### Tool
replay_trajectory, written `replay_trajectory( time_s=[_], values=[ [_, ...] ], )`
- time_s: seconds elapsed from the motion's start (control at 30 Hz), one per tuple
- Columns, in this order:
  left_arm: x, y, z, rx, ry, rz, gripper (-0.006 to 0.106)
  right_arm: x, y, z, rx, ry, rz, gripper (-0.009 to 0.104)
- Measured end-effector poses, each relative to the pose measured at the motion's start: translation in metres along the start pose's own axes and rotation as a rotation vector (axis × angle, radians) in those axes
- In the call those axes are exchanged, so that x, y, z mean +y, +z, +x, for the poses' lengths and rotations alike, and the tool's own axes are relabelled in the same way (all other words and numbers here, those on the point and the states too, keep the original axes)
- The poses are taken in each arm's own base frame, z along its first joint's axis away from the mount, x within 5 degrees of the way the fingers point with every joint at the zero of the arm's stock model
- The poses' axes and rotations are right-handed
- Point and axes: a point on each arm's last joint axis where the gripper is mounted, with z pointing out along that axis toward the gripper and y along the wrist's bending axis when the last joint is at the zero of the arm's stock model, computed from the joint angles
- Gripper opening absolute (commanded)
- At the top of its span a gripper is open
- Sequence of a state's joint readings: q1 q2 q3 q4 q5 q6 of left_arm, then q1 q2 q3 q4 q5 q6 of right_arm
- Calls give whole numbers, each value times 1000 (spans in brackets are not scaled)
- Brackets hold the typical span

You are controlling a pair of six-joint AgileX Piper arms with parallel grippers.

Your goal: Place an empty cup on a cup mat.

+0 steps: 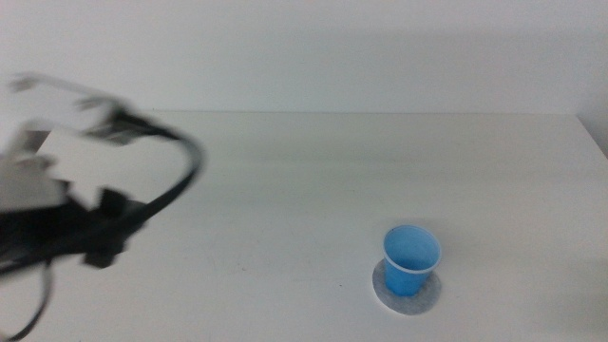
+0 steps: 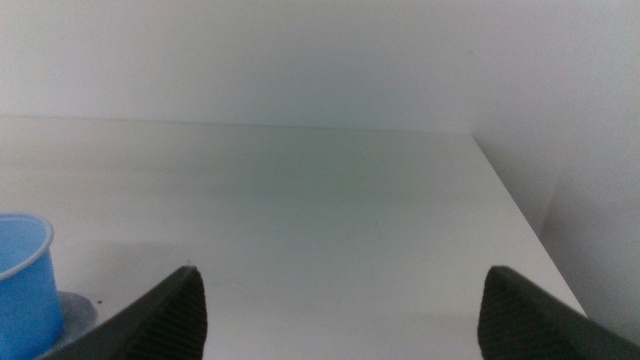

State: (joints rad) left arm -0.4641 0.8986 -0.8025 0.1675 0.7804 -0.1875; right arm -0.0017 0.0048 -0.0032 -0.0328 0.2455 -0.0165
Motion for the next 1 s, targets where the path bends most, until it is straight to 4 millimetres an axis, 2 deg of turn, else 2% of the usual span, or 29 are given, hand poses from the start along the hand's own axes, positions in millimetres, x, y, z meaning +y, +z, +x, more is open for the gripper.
replay_trajectory(
  time_s=[0.1, 0.2, 0.37, 0.53, 0.77, 1.0],
  values=[
    [19, -8, 31, -131, -50, -56, 94, 0, 0, 0, 0, 0, 0, 93],
    [29, -14, 64, -250, -78, -131, 94, 0, 0, 0, 0, 0, 0, 93],
    [33, -18, 107, -426, -111, -233, 94, 0, 0, 0, 0, 0, 0, 93],
    [30, -10, 138, -584, -143, -274, 94, 0, 0, 0, 0, 0, 0, 93],
    [26, 4, 168, -696, -194, -283, 94, 0, 0, 0, 0, 0, 0, 93],
    [25, 5, 170, -701, -204, -275, 94, 0, 0, 0, 0, 0, 0, 93]
  ],
)
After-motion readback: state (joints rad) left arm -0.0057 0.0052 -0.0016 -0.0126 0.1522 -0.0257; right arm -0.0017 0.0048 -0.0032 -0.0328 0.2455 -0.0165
